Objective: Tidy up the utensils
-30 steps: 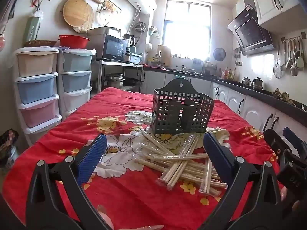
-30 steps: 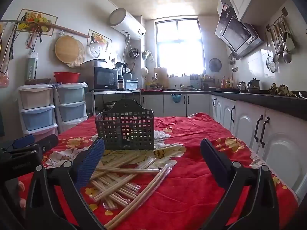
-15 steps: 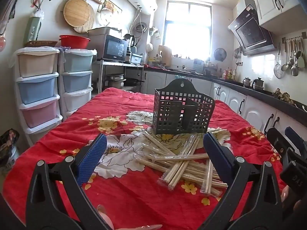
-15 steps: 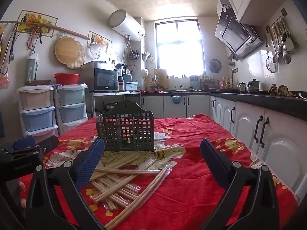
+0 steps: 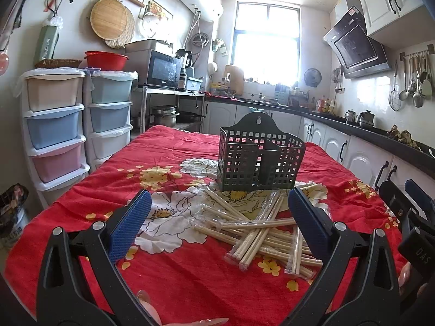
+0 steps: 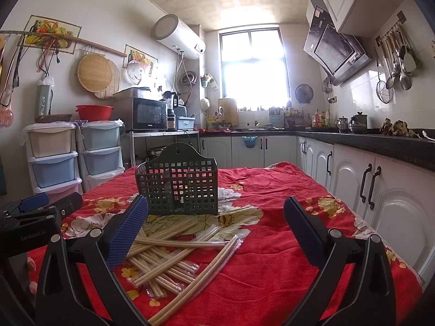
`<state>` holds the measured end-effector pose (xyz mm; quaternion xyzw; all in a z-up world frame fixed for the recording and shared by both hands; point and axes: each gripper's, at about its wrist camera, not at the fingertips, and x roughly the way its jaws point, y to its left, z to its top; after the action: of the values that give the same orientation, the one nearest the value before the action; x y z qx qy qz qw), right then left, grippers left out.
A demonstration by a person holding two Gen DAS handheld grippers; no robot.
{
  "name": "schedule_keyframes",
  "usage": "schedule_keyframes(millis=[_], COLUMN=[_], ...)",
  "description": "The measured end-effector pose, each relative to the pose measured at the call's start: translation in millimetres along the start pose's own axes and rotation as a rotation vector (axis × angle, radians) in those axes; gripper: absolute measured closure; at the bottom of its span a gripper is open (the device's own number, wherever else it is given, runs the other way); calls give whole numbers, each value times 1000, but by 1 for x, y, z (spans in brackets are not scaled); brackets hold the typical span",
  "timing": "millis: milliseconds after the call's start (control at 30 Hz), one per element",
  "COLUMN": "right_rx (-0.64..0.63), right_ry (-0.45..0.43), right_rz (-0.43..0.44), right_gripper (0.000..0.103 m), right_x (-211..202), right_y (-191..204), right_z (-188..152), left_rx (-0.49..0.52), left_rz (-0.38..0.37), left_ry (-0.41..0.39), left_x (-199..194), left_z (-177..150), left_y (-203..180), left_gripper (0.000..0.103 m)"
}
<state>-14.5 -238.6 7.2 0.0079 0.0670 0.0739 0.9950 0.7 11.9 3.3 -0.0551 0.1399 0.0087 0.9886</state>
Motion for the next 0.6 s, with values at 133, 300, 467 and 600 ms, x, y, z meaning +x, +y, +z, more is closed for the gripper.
schedule_keyframes(millis=[133,300,467,600], right_rx=[1,1,1,2], right_ry=[1,0,0,-1], right_rz=[1,1,2,2], right_gripper=[6,6,6,6], right_x=[0,0,0,0], right_y=[0,0,0,0], right_z=[0,0,0,1], left_rx=[-1,2,7,6], left_rz=[-4,-1,2,3], left_ry=[-1,-5,-8,-10], left_x=[0,-1,-5,-5], left_z=[0,2,4,4], left_y=[0,3,-4,-4], left_gripper=[10,10,10,10])
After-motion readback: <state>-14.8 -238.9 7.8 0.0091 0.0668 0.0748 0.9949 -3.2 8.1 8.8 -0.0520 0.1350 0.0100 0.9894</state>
